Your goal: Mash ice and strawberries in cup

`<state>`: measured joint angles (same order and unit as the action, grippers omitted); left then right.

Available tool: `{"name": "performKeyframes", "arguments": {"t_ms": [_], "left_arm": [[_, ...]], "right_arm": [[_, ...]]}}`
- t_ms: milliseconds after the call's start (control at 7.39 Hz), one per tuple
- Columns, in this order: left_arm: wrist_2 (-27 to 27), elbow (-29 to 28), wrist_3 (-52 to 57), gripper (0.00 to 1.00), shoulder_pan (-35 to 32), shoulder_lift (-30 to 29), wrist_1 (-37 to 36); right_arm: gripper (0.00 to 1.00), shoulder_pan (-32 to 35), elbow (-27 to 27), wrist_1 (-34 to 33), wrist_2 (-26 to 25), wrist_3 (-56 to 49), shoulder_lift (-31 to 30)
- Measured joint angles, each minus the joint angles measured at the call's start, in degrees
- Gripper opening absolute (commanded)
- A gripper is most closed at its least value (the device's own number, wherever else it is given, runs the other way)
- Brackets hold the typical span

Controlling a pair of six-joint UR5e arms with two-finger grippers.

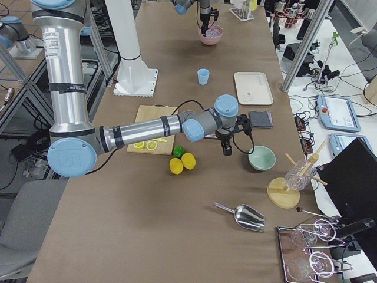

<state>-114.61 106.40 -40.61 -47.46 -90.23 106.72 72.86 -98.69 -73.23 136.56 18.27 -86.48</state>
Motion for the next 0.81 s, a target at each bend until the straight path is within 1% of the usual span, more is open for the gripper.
{"name": "performKeyframes", "arguments": {"t_ms": [271,406,541,812], "left_arm": [[0.0,-0.83,0.06,0.86,0.22,-0.03,0.73],[0.0,-1.16,0.08,0.75,0.24,-0.04,1.05],[0.0,-1.37,0.05,0.47,0.26,-0.06,1.21],[-0.06,-1.28,-0.06,0.0,0.26,-0.11,1.24]], "right_arm": [[1.0,0.0,-0.01,-0.05,0.09,0.01,-0.01],[1.0,0.0,-0.01,-0.06,0.11,0.01,-0.01],[1.0,0.0,-0.01,-0.07,0.13,0.01,0.0],[1.0,0.0,-0.01,-0.12,0.21,0.01,0.0]]}}
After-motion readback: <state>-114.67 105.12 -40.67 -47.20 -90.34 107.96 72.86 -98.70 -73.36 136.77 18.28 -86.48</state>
